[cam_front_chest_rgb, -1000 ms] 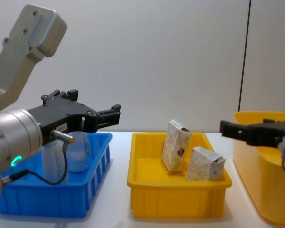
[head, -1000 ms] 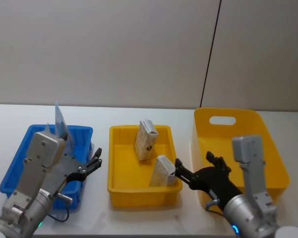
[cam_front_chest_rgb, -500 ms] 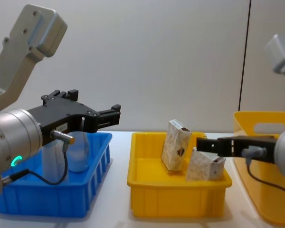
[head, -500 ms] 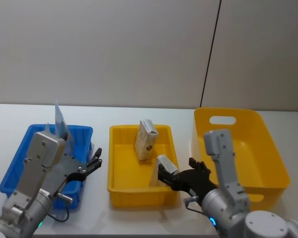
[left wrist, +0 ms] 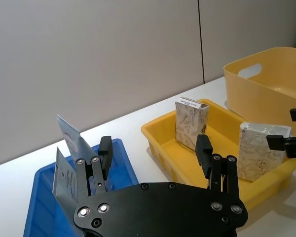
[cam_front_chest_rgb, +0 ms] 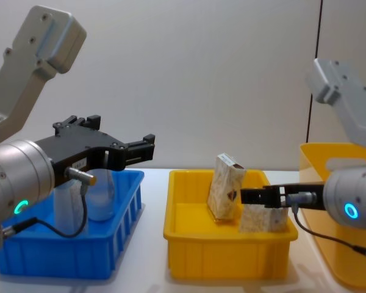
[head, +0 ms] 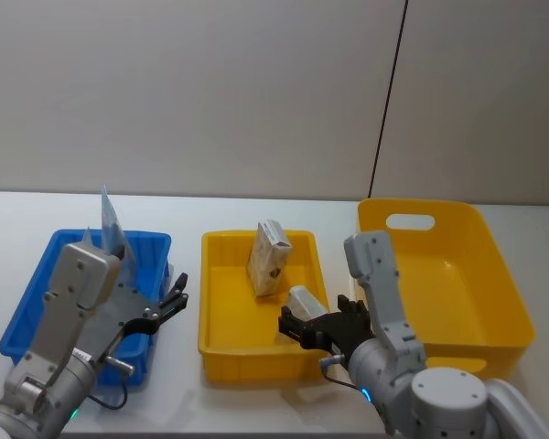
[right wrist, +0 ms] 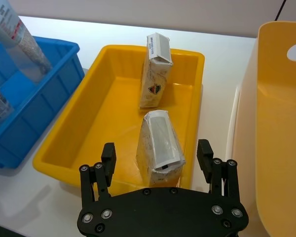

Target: Bimanual collaborative sorting of washing and personal care products

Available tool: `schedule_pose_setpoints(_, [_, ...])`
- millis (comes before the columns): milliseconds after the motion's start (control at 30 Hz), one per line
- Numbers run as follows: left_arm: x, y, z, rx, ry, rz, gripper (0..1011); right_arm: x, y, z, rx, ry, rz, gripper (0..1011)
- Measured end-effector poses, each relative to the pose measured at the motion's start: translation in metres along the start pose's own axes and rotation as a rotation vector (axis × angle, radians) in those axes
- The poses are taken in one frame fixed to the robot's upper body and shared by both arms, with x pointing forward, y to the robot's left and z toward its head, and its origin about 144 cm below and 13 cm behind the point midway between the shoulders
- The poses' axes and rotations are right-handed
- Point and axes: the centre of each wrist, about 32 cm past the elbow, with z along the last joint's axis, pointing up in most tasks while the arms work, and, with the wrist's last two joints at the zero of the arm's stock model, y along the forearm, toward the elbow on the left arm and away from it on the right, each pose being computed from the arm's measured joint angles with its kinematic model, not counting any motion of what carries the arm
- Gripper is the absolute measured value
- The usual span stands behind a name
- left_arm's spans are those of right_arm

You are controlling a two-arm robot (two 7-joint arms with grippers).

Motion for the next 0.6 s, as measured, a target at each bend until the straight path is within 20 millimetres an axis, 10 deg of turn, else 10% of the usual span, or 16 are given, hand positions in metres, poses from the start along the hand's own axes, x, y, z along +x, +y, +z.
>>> schedule_pose_setpoints(600, [0.0,0.0,0.0,0.0,0.0,0.0,1001,-0.007,0.019,0.008,-0.056,-0.019,-0.027,1004])
